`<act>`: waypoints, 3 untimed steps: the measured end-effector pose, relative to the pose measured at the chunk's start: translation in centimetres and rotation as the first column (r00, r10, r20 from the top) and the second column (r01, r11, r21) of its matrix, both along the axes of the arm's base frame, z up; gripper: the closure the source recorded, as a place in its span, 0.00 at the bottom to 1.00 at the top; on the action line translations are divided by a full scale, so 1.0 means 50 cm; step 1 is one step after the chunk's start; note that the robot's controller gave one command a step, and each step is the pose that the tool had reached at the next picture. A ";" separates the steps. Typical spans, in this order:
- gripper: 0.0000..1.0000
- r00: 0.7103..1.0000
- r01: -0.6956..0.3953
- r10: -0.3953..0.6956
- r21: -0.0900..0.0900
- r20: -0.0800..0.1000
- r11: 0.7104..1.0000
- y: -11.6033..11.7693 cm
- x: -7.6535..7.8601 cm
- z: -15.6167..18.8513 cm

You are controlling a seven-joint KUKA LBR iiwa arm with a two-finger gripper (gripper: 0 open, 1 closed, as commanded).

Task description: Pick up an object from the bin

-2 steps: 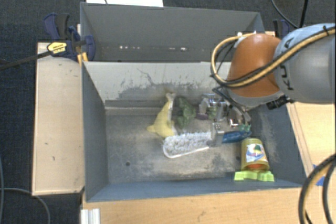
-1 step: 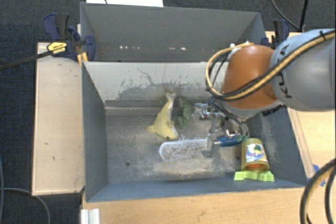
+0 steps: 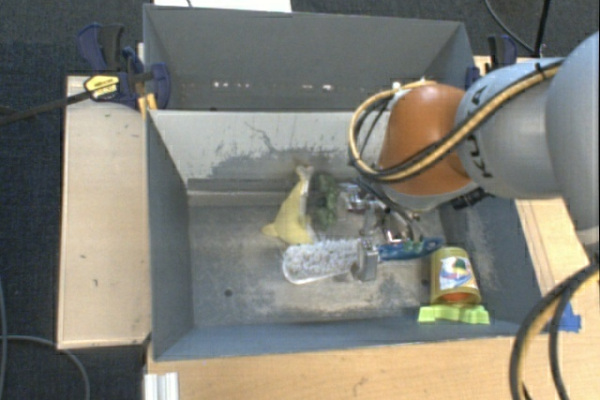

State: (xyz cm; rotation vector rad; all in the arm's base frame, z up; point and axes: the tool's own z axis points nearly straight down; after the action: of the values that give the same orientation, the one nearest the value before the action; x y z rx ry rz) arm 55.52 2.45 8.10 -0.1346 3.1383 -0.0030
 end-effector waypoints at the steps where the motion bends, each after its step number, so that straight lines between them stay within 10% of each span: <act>1: 1.00 1.000 -0.001 0.000 0.002 0.003 1.000 0.089 -0.111 -0.015; 3: 1.00 1.000 -0.001 0.002 0.002 -0.007 1.000 0.087 -0.107 0.064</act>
Offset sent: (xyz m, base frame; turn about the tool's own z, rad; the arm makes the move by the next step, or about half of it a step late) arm 0.0000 0.0000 0.0000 0.0000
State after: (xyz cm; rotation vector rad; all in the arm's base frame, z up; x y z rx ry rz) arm 50.17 6.82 11.31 -0.1373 3.1454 -0.0001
